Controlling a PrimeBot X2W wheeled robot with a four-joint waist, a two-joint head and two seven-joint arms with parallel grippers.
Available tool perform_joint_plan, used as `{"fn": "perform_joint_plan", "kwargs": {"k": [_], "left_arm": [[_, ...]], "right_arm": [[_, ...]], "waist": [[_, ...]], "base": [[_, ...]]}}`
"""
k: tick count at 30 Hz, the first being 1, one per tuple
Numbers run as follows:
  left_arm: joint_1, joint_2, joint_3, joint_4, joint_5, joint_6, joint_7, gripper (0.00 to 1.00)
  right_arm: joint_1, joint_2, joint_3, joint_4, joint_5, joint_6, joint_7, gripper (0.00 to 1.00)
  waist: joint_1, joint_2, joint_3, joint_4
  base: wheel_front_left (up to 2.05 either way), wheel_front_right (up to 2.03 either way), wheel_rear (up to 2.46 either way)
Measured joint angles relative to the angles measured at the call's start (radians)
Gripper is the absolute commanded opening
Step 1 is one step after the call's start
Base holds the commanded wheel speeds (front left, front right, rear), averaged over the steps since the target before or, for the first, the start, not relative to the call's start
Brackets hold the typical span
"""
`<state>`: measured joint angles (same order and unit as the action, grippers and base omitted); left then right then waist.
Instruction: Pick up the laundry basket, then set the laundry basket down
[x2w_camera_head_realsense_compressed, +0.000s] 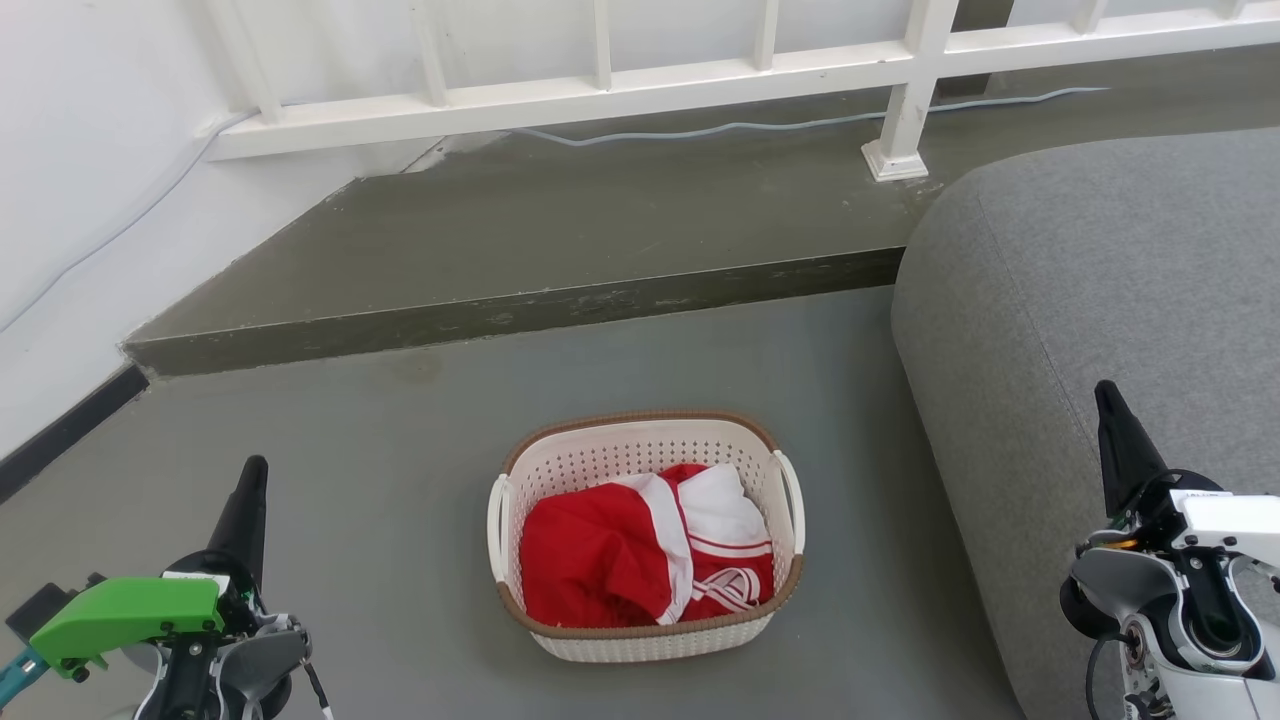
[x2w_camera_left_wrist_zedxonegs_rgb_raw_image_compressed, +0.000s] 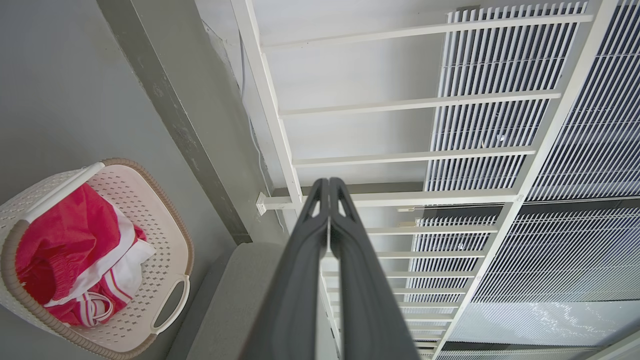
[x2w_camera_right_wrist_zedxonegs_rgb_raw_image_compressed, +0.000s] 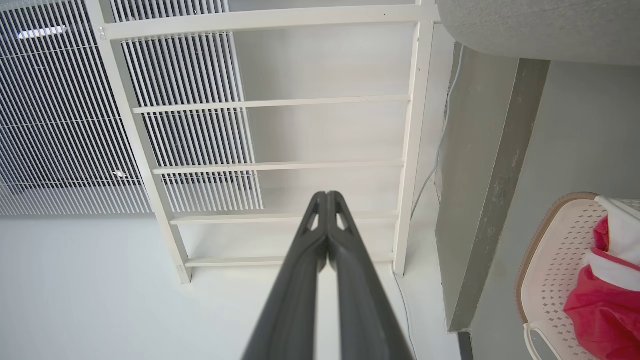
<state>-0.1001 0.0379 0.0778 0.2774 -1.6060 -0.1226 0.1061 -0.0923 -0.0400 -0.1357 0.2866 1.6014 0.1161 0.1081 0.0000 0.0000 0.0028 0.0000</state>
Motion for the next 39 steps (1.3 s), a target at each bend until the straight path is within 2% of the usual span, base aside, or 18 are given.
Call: {"fn": "perform_joint_plan", "kwargs": {"k": [39], "left_arm": [[0.000,0.000,0.000,0.000,0.000,0.000,0.000,0.00]], "right_arm": [[0.000,0.000,0.000,-0.001,0.000,0.000,0.000,0.00]], "waist": [[0.0000,0.0000,0.000,0.000]], "base": [[0.00,0.00,0.00]]}}
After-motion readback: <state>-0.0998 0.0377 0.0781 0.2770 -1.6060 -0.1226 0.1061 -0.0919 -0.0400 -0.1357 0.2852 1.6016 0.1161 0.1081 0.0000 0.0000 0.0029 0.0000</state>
